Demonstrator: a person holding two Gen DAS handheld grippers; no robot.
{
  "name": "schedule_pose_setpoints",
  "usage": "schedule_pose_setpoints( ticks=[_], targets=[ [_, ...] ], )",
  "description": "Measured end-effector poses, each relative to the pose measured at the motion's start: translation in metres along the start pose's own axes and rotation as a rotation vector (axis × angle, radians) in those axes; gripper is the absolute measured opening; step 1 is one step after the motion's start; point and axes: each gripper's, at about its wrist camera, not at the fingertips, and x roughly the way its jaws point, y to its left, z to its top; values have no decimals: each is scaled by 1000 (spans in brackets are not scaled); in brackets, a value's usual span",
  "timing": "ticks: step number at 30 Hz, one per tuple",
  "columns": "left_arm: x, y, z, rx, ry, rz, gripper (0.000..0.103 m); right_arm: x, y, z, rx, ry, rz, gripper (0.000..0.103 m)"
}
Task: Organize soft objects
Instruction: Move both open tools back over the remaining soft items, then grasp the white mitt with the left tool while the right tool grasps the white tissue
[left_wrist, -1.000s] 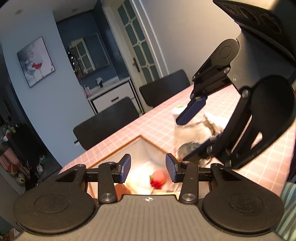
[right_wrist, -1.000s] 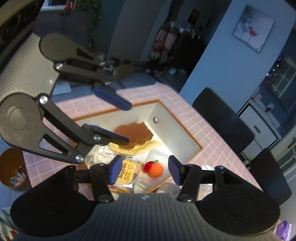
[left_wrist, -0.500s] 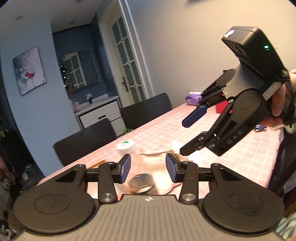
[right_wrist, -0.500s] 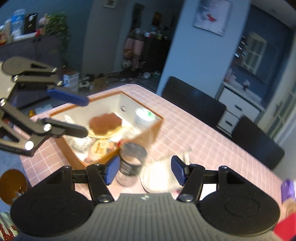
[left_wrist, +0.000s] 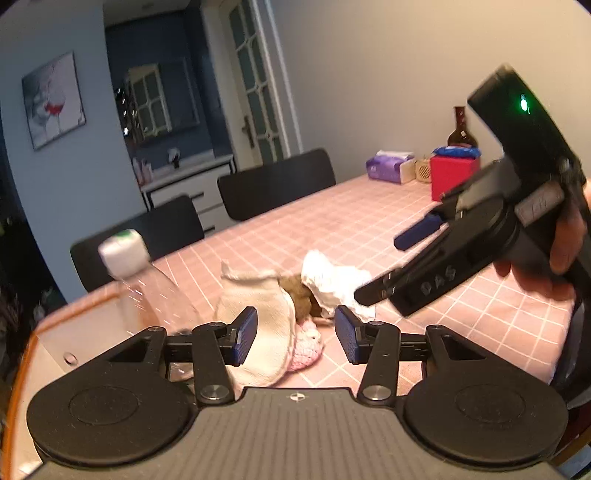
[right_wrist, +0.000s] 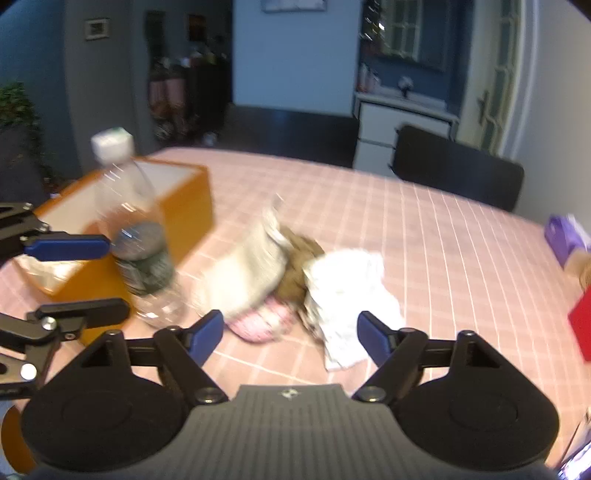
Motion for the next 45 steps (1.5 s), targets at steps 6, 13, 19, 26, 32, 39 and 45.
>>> schedule_pose_setpoints(
  ticks=[6, 13, 19, 26, 32, 39, 45],
  targets=[
    [40, -15, -10, 0, 71, 70, 63, 39, -22, -10, -1, 47, -22, 84],
    [78, -15, -15, -69, 91, 129, 76, 67, -37, -11, -59, 73, -70, 88],
    [103, -19, -19, -38, 97, 207, 80, 86, -56, -12, -71, 94, -82, 87],
    [114, -18, -22, 18, 114, 281, 73, 100, -66, -11, -101, 95, -55, 88],
    [118, -10, -20, -22, 118, 289, 37, 96, -62, -4, -119, 70, 17, 89],
    [110, -6, -16, -48, 94, 314, 6, 116, -50, -1, -220, 86, 22, 92],
    [106, -7, -12, -58, 86, 311, 5, 136, -57, 6, -139, 105, 37, 88]
  ],
)
